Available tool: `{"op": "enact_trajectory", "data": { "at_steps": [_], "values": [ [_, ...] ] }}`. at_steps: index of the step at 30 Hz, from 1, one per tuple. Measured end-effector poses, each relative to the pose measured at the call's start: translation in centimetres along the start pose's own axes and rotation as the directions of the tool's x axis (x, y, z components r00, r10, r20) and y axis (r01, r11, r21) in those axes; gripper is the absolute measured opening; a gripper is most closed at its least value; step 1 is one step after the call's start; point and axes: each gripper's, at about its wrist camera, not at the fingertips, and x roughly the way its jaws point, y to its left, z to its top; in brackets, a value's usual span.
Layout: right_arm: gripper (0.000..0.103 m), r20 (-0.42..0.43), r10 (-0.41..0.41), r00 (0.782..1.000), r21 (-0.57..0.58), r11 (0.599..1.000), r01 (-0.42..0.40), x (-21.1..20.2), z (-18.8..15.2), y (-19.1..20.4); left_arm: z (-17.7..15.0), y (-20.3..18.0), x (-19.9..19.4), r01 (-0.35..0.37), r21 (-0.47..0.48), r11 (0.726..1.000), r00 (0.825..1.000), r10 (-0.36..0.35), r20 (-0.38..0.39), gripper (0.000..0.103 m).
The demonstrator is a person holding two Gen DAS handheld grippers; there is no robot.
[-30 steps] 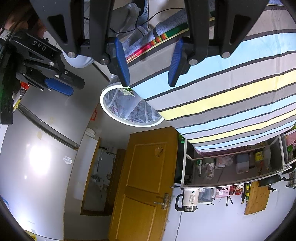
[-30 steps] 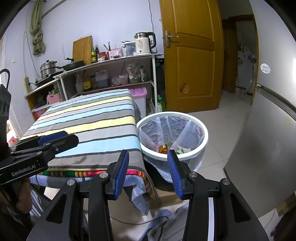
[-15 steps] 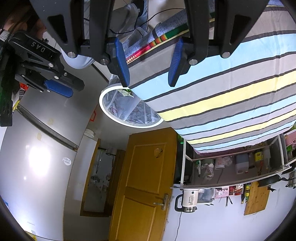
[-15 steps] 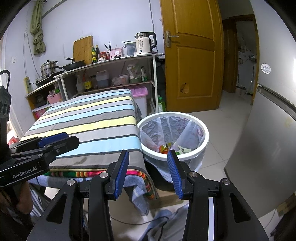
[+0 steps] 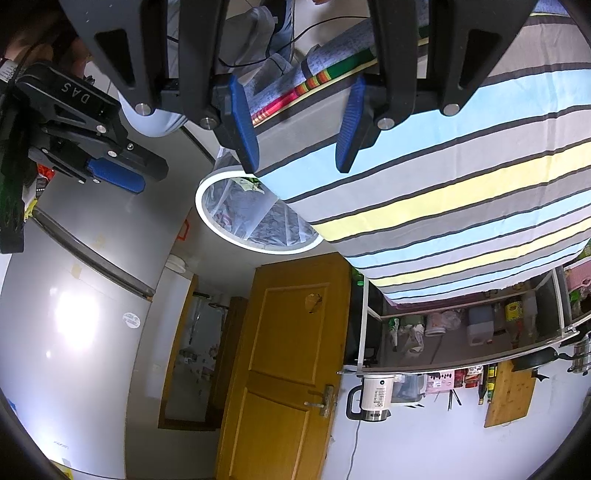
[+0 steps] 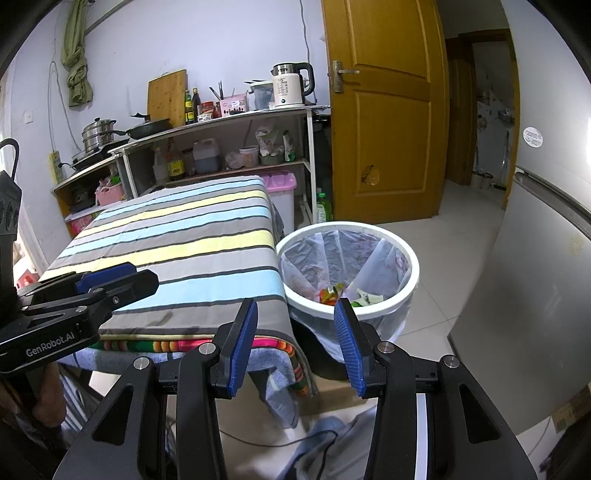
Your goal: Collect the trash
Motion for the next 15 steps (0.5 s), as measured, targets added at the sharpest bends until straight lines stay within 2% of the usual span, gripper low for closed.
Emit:
{"op": "enact_trajectory", "data": {
  "at_steps": [15],
  "values": [
    [0.044,-0.002,0.002,1.000,-0.001,1.000,-0.002,0.06,-0.13,0.13,0.02,0.02,-0.34,-0.004,0.003,1.000,1.000,0.004,-0.003,0.045]
  ]
}}
